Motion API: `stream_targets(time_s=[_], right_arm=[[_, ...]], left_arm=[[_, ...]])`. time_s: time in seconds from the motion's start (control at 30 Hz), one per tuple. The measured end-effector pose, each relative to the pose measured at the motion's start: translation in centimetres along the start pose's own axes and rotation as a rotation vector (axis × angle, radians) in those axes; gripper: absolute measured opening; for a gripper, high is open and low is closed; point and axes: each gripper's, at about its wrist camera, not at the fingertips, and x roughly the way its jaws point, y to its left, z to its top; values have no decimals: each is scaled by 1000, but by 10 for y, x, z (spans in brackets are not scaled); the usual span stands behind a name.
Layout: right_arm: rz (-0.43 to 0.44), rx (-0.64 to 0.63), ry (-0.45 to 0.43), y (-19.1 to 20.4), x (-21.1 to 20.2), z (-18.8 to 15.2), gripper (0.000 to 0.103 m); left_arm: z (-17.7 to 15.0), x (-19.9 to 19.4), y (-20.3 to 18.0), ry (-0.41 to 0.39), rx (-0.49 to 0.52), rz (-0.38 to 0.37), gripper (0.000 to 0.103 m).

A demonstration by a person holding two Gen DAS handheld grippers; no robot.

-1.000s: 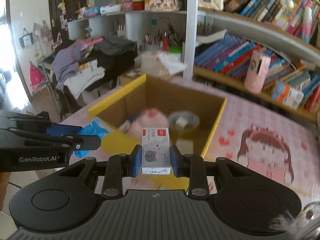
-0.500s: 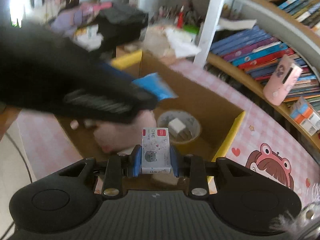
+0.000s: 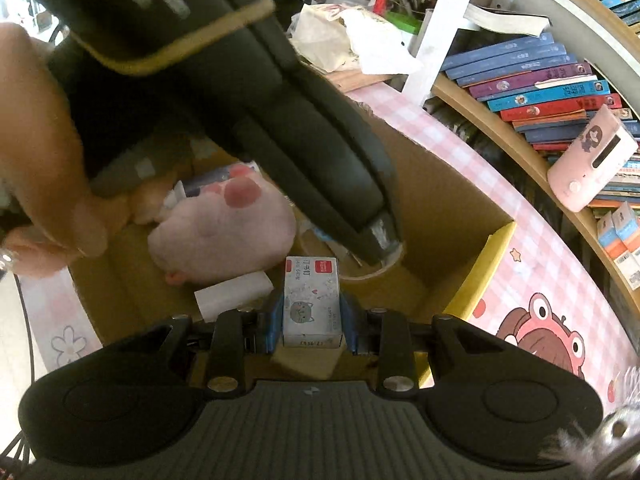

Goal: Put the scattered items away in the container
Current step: 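Lower both items into the yellow box and open both tools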

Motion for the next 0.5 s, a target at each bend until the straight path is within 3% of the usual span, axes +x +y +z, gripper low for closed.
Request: stream_targets(time_s=[0.23,0.3,0.37,0.5], right_arm=[[16,-19,-1,1,4,0,30],[11,-22,-14,1,2,0,35],[11,-16,-29,0,-2,0,41],[6,6,-67,-2,-15,-2,43]], left_arm=[[0,4,-4,-6,11,26,35],[-1,0,-3,-19,5,28,44],[-3,-4,-2,-36,-5,33,60],[-6,-20,-3,-68,-7,64,66]])
